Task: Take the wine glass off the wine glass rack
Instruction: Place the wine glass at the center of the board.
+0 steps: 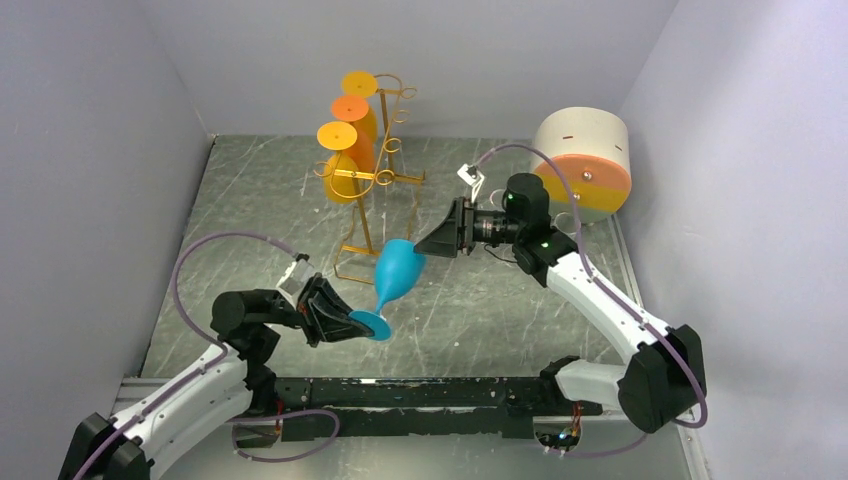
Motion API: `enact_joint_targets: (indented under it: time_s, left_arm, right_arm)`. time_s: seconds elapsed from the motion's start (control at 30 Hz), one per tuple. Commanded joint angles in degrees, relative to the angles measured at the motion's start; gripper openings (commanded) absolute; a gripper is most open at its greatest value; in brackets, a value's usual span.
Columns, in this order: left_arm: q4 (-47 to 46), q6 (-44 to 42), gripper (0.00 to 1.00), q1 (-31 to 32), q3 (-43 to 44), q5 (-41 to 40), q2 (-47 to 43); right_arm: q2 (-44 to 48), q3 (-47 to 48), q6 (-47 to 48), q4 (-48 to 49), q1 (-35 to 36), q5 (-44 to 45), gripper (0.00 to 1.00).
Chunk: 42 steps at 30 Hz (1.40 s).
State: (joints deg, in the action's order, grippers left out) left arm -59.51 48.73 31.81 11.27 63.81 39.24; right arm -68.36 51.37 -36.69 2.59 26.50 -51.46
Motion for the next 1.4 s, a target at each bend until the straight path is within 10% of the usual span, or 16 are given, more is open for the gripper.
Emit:
enact_joint_targets:
  time_s: [0.0, 0.33, 0.77, 1.03, 1.37]
  left_arm:
    - [4.15, -6.42, 0.07, 0.87, 3.30, 1.85, -2.83]
    - [12.79, -12.07, 0.07, 1.01, 5.67, 2.08, -3.11]
    - [21.81, -17.10, 0.07, 1.35, 9.19, 2.95, -2.72]
    - [34.69, -22.63, 0.34, 1.36, 12.45, -0.86, -5.36]
    - [46.13, -24.83, 0.40, 1.41, 15.70, -6.67, -6.39]
  right_arm:
    - [-2.92, 3.15, -0.69, -0.58, 3.17, -5.33, 0.66]
    - [-3.20, 3.71, -8.04, 6.47, 5.74, -12.77, 0.57]
    - [0.62, 3.66, -8.08, 6.01, 5.75, -14.25, 0.18]
    - [1.33, 2.68, -7.98, 5.91, 5.77, -13.92, 0.00]
    - [2.23, 3.06, -4.19, 1.66, 5.76, -10.02, 0.00]
